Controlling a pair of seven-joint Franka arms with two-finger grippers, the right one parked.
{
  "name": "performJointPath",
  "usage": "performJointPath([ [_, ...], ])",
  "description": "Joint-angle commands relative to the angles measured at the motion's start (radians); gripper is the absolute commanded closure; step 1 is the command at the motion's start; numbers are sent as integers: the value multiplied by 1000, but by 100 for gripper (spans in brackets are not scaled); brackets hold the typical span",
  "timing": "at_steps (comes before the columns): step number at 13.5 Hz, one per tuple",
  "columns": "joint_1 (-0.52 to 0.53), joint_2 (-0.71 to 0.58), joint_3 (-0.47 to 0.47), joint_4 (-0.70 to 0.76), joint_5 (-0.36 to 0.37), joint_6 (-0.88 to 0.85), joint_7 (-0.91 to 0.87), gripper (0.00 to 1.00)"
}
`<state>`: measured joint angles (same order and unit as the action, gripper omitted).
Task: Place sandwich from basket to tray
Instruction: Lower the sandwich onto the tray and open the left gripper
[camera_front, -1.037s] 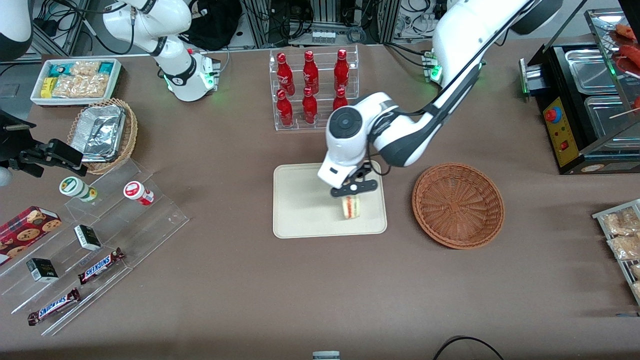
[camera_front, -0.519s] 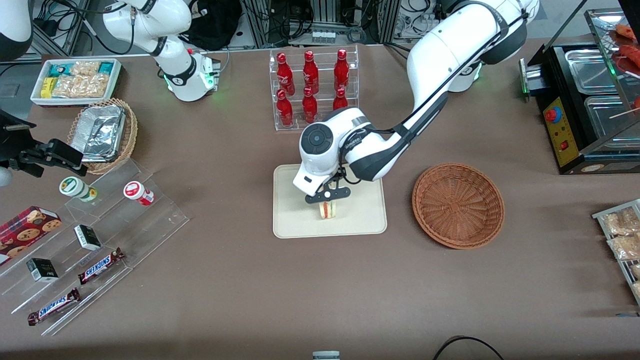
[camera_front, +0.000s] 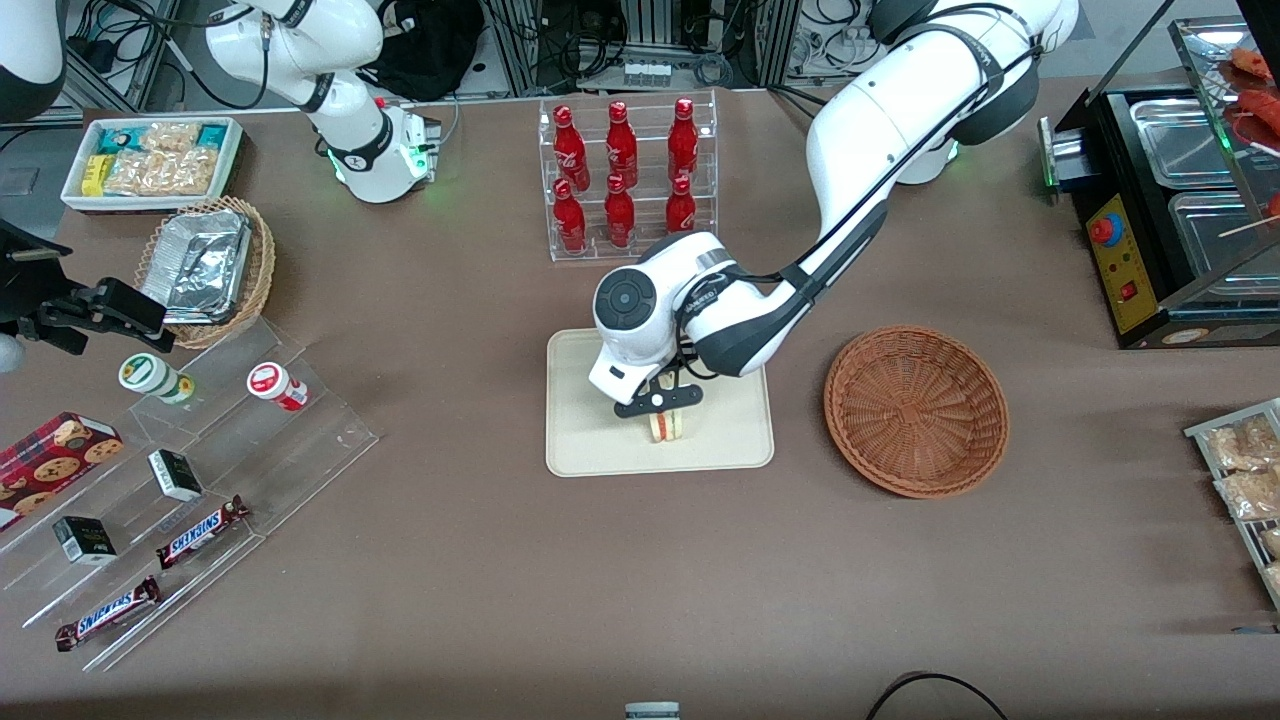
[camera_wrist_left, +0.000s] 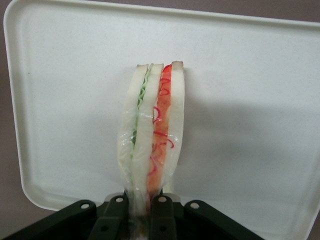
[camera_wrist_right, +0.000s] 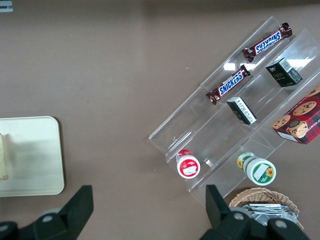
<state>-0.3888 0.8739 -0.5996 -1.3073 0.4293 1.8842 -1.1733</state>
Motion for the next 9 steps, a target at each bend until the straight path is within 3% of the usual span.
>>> performJointPath([
  [1,-24,23,9,37,19,-22,3,96],
  [3,-36,30,11,36,19,-16,-9,93],
  [4,-36,30,12,33,17,-2,-12,84],
  [5,-36,30,12,33,16,9,-14,50],
  [6,-35,30,12,31,13,10,-17,0],
  [9,-28,10,11,36,12,7,-3,0],
])
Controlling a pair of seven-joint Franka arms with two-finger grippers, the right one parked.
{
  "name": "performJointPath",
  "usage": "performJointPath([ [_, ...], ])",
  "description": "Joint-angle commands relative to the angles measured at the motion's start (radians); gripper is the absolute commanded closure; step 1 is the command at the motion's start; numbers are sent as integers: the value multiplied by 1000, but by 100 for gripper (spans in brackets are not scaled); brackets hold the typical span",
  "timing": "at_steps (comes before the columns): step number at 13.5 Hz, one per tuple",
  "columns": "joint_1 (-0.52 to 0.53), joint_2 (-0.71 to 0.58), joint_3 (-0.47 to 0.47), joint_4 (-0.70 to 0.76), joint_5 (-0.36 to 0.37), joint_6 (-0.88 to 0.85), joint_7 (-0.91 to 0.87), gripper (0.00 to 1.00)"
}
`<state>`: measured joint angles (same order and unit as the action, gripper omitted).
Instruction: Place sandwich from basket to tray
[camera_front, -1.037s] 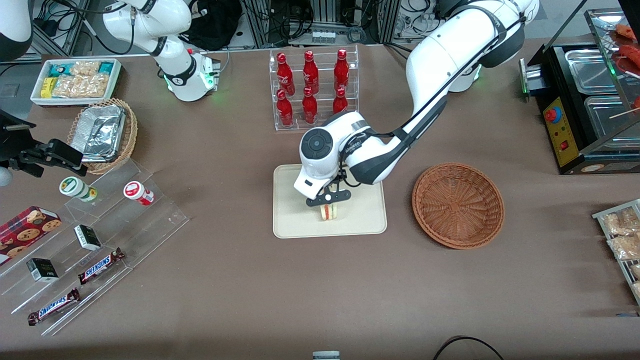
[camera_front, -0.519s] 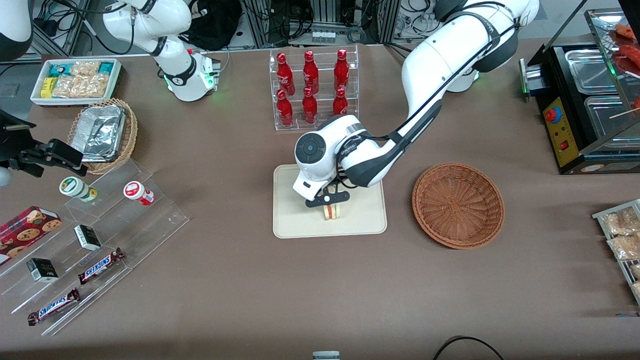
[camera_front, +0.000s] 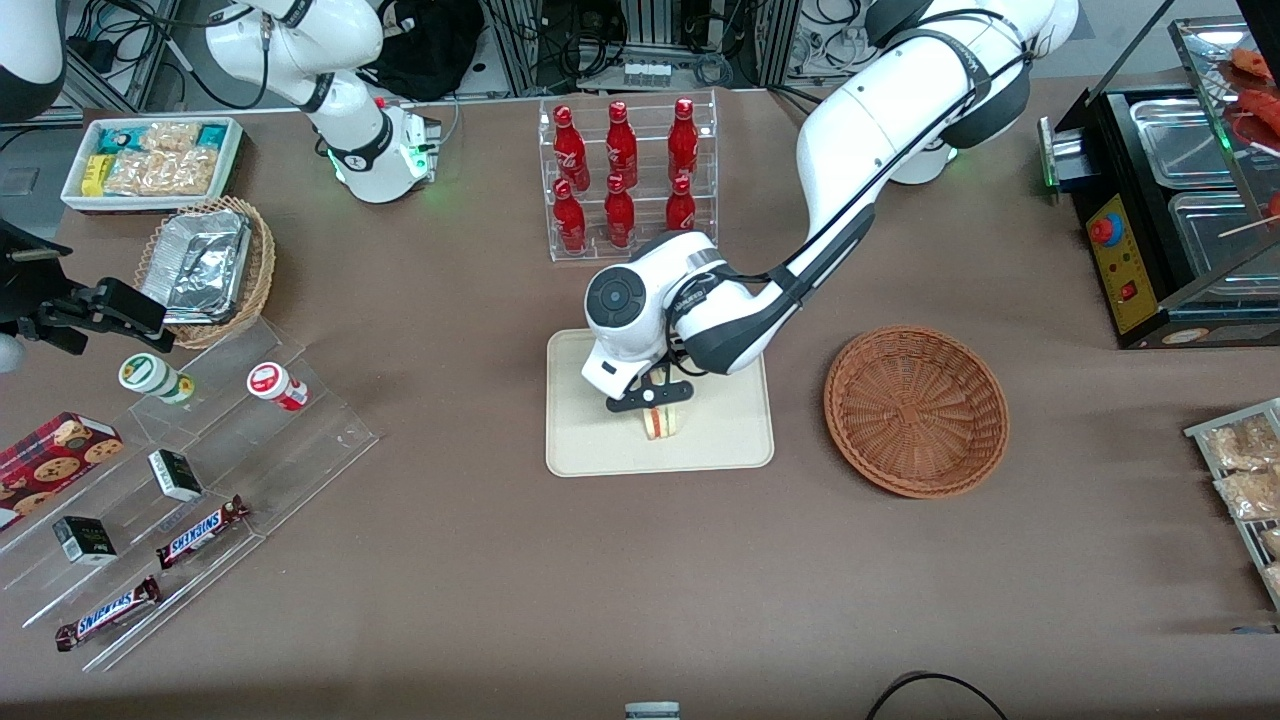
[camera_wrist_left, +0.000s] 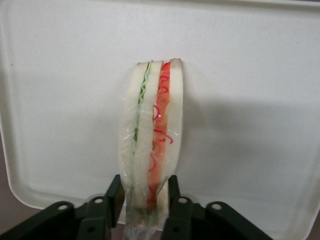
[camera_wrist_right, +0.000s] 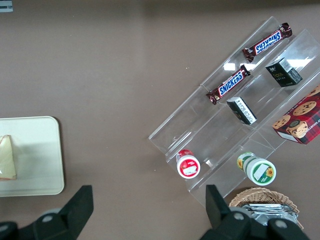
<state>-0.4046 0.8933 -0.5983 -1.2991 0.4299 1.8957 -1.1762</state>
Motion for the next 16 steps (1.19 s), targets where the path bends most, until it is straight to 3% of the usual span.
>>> performJointPath([
  [1,-17,-40,9,26,15,-10,0,0],
  [8,10,-221,20,-2,17,-147,-8,0],
  [16,246,-410,22,-169,-48,-176,104,0],
])
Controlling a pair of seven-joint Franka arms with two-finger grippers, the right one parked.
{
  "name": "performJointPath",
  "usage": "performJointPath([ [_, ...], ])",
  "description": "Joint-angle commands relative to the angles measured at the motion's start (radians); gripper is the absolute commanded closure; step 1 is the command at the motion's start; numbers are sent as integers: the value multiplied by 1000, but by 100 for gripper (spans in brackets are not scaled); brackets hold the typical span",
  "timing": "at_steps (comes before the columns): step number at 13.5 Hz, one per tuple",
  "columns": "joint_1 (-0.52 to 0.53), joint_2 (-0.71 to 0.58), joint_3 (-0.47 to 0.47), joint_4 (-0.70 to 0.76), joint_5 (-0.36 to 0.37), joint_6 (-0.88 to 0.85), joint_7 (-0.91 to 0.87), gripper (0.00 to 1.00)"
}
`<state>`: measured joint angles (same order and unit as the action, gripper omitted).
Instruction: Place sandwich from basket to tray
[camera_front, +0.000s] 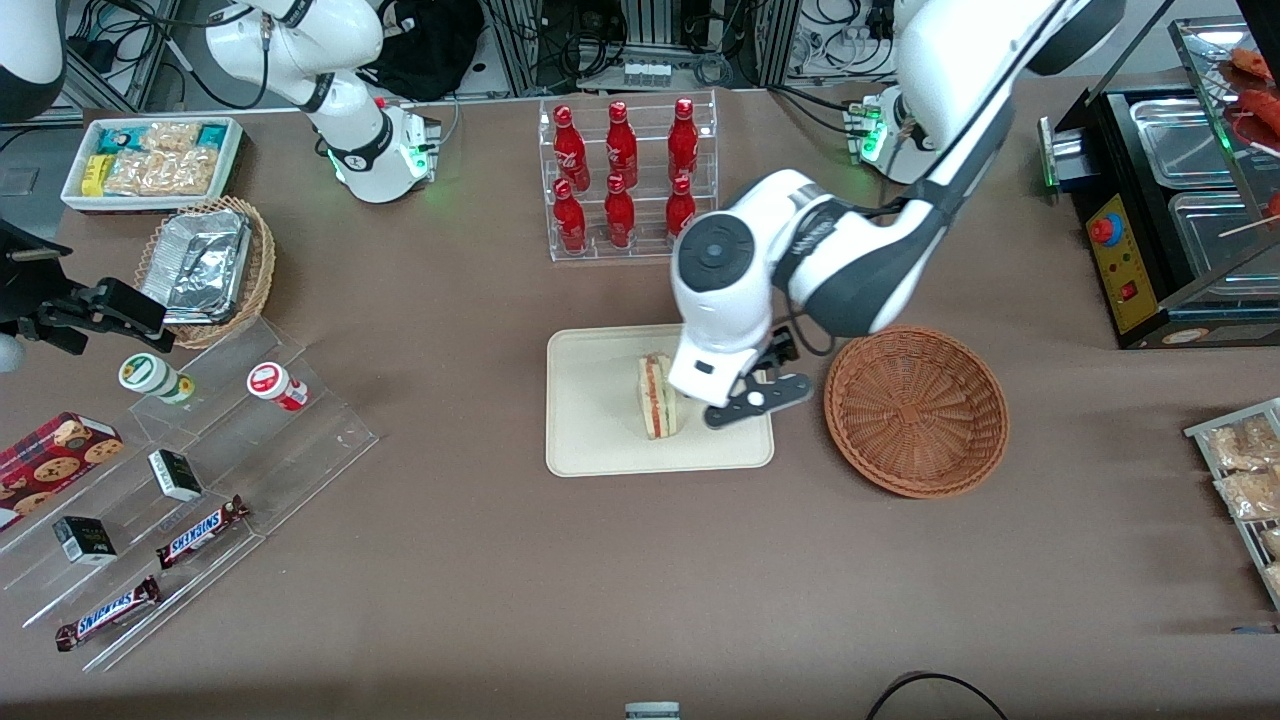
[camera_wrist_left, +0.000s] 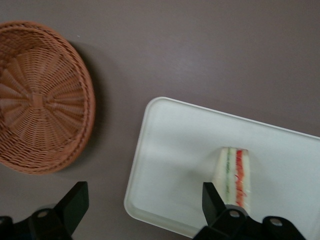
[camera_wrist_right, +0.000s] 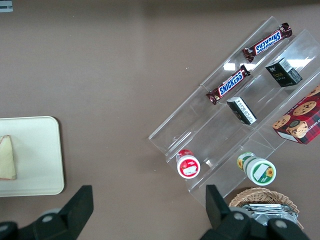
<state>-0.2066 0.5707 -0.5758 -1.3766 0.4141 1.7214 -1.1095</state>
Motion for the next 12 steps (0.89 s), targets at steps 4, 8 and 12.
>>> performJointPath([
  [4,165,-195,1,-185,-87,-6,175,0],
  [8,251,-250,1,-197,-110,-86,301,0],
  [12,296,-366,62,-275,-214,-111,503,0],
])
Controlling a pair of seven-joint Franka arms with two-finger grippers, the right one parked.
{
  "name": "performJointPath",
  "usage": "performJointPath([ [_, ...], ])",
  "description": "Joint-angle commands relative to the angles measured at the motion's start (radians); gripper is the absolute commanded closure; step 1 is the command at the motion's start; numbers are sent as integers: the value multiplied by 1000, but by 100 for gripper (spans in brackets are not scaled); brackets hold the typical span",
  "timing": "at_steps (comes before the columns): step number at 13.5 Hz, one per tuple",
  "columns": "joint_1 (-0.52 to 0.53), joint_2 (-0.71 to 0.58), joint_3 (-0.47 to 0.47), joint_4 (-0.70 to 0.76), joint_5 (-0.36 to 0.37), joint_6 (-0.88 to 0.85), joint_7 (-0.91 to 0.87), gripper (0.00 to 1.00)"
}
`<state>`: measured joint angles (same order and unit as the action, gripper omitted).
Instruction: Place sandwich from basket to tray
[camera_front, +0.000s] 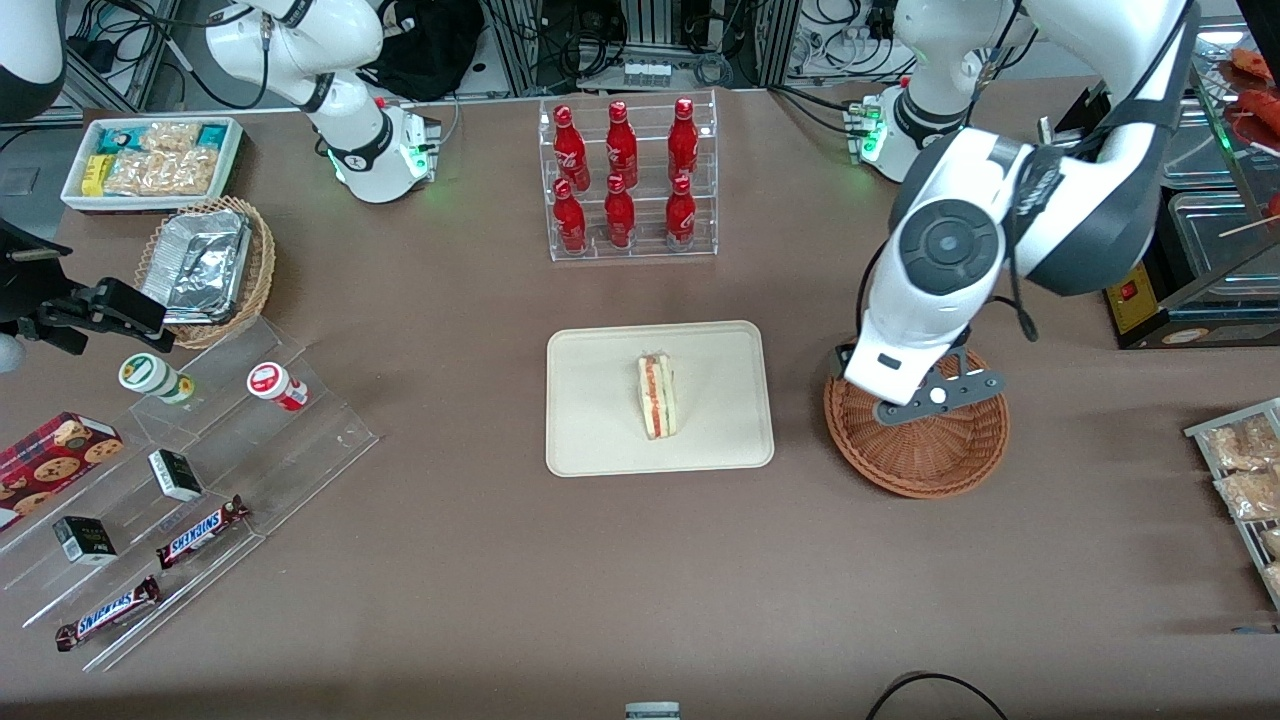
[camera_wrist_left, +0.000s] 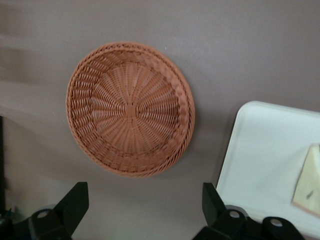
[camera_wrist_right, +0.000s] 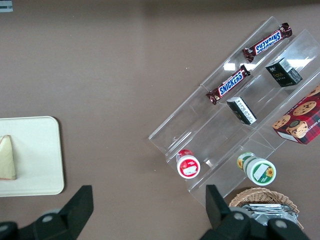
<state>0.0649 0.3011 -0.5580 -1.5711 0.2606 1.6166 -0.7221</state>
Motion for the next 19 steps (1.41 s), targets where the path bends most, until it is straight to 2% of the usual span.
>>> performJointPath([
  [1,18,-124,79,-98,-84,-23,174,0],
  [6,-28,-217,255,-99,-185,-128,399,0],
  [13,-50,-315,478,-84,-233,-247,657,0],
  [19,-51,-321,532,0,-222,-273,698,0],
])
